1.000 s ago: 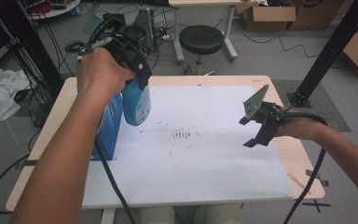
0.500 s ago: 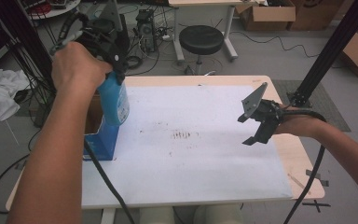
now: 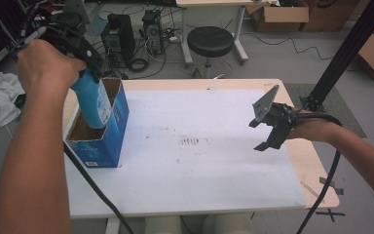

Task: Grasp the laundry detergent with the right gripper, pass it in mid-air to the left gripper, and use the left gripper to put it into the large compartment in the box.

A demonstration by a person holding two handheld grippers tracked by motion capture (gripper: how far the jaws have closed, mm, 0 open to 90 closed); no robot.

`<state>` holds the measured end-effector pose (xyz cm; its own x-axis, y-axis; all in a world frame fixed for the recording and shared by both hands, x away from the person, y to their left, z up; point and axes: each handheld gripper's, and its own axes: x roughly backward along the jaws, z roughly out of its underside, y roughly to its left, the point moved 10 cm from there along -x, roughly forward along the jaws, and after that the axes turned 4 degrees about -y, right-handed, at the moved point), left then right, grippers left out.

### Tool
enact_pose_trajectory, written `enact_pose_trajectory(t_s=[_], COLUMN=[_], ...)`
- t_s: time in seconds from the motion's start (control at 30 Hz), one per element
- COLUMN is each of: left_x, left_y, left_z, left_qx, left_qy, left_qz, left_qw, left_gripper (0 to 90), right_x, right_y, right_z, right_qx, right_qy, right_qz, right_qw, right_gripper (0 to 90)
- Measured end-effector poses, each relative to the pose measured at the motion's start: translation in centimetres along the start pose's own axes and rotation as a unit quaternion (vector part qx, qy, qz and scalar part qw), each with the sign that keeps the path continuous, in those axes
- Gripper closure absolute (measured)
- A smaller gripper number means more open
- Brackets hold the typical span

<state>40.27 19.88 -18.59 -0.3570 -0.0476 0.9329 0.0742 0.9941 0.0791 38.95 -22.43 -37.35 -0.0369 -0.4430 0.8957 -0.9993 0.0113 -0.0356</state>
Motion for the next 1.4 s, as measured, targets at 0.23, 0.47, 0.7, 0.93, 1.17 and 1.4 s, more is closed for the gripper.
enact_pose_trajectory(t_s=[0.23, 0.47, 0.7, 0.93, 1.17, 1.4], left_x=[-0.5, -1.8, -3.9, -6.6, -9.9, -12.4], left_y=[1.8, 2.9, 3.4, 3.6, 3.7, 3.8], left_z=[-0.1, -0.2, 0.1, 0.5, 1.1, 1.9], left_qx=[0.009, 0.001, -0.001, -0.01, -0.017, -0.024], left_qy=[-0.011, -0.015, -0.011, 0.0, 0.001, -0.001], left_qz=[-0.007, -0.008, 0.001, -0.001, 0.001, 0.003], left_qw=[0.9999, 0.9999, 0.9999, 0.9999, 0.9999, 0.9997], left_gripper=[37.7, 37.7, 37.7, 37.7, 37.7, 37.7], right_x=[0.0, 0.2, 0.0, -0.2, -0.4, -0.5], right_y=[0.1, 0.2, 0.4, 0.5, 0.5, 0.4], right_z=[0.0, 0.1, 0.8, 1.3, 1.6, 2.0], right_qx=[-0.004, -0.008, -0.017, -0.026, -0.031, -0.039], right_qy=[-0.002, -0.007, -0.009, -0.007, -0.005, -0.005], right_qz=[0.002, 0.007, 0.005, 0.006, 0.007, 0.008], right_qw=[1.0, 0.9999, 0.9998, 0.9996, 0.9995, 0.9992], right_gripper=[17.1, 17.1, 17.1, 17.1, 17.2, 17.2])
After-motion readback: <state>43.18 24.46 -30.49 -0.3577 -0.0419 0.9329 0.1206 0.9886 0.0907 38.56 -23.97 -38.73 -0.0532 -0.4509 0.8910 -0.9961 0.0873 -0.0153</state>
